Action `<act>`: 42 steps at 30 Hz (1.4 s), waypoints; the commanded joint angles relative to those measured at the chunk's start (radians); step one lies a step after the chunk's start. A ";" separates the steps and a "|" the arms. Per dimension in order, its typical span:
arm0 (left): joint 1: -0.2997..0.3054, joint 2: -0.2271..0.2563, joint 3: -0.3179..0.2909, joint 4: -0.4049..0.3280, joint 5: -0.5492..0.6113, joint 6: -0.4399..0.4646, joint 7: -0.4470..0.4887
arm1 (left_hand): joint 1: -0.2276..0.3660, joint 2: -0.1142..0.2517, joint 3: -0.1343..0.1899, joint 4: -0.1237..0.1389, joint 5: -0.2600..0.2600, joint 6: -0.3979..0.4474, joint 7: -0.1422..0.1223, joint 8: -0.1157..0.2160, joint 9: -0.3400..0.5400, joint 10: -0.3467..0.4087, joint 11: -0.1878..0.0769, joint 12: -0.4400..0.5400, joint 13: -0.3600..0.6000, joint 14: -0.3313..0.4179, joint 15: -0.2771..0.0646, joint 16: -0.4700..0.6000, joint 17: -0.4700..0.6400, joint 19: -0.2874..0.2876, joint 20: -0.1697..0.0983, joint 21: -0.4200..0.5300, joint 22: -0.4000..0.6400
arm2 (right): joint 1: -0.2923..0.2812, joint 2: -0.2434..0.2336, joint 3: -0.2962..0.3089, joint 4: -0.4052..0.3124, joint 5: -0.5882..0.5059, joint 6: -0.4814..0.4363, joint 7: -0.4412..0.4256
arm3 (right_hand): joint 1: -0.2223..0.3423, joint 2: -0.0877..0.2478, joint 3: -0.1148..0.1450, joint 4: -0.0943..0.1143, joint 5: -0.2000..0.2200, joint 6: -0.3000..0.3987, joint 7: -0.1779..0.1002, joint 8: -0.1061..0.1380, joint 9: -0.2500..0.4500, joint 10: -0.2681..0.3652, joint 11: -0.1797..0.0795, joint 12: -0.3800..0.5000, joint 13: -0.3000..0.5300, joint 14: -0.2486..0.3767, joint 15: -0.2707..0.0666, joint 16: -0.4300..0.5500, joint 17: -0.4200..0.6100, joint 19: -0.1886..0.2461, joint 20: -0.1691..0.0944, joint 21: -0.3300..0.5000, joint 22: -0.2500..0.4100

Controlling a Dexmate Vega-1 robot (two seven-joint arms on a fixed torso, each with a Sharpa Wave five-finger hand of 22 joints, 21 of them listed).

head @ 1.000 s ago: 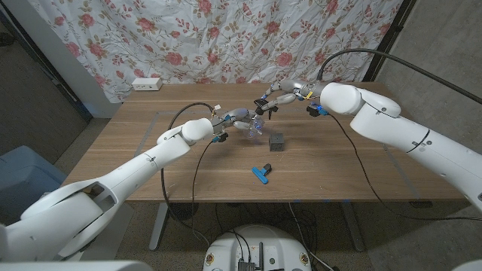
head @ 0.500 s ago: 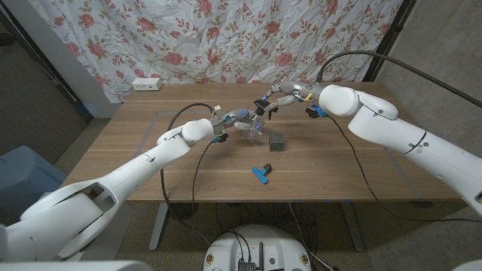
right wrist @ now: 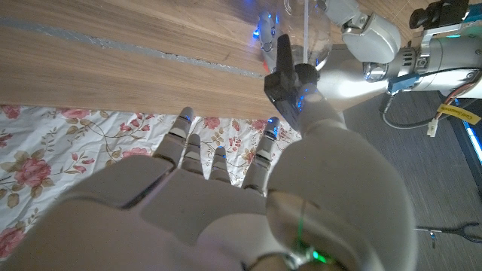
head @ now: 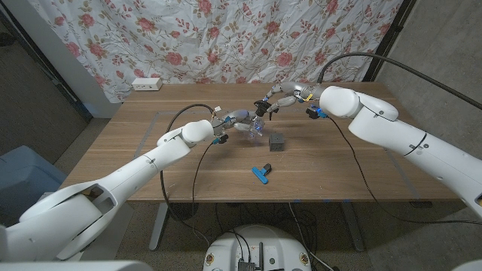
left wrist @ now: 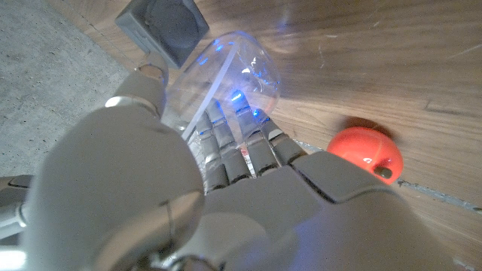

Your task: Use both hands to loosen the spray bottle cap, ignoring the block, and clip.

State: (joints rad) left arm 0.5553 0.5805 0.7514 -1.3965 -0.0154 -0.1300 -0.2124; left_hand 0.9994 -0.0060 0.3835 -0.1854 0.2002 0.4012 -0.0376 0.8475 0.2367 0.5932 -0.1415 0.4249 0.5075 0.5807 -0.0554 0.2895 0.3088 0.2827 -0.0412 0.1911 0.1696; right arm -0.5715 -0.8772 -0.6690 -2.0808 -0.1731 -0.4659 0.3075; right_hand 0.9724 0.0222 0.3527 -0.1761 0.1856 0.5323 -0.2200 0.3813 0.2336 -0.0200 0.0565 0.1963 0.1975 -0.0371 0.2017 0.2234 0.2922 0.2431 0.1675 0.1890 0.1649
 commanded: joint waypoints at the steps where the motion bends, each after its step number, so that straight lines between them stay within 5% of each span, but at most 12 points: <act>1: 0.001 0.001 0.000 -0.001 -0.001 -0.001 -0.004 | -0.115 0.128 0.026 0.017 -0.003 0.003 -0.001 0.006 0.003 0.016 -0.005 -0.001 0.004 0.008 -0.101 -0.003 0.002 0.002 -0.021 0.002 0.002 | -0.018 -0.005 0.023 0.002 0.038 0.021 -0.018 | 0.025 0.001 0.013 -0.003 0.006 0.032 0.000 0.018 0.008 0.005 -0.009 0.007 0.003 0.009 -0.002 0.007 -0.001 0.003 -0.012 0.003 0.003; 18: -0.002 0.002 0.000 0.003 -0.003 -0.003 -0.009 | -0.120 0.129 0.029 0.018 -0.003 0.001 -0.003 0.008 -0.001 0.014 -0.005 -0.008 0.005 0.009 -0.100 -0.004 0.001 0.002 -0.022 0.002 0.002 | -0.036 0.015 0.031 0.019 0.059 0.036 -0.076 | 0.120 0.030 0.045 -0.004 0.017 0.174 -0.002 0.100 0.043 0.067 -0.058 0.021 0.001 0.045 -0.046 0.023 -0.003 0.021 -0.043 0.004 0.003; 42: 0.000 0.002 -0.001 0.005 -0.004 -0.004 -0.010 | -0.123 0.130 0.032 0.017 -0.004 -0.001 -0.002 0.012 -0.005 0.017 -0.003 -0.014 0.006 0.009 -0.097 -0.003 0.003 0.001 -0.021 0.002 0.002 | -0.058 0.033 0.047 0.044 0.114 0.064 -0.130 | 0.213 0.049 0.066 -0.006 0.035 0.274 -0.002 0.159 0.068 0.133 -0.097 0.031 0.000 0.086 -0.100 0.046 0.004 0.032 -0.070 0.002 0.003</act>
State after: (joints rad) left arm 0.5546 0.5824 0.7506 -1.3908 -0.0187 -0.1347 -0.2214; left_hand 0.9991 -0.0064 0.3856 -0.1875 0.2002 0.3925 -0.0393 0.8548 0.2322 0.5986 -0.1363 0.4132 0.5074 0.5807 -0.0554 0.2895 0.3086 0.2827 -0.0412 0.1911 0.1696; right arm -0.6177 -0.8515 -0.6296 -2.0462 -0.0796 -0.4143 0.2076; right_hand 1.1638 0.0690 0.4102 -0.1820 0.2161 0.7933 -0.2195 0.5303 0.2952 0.0986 -0.0357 0.2227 0.1953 0.0503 0.1067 0.2630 0.2904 0.2750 0.1066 0.1890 0.1649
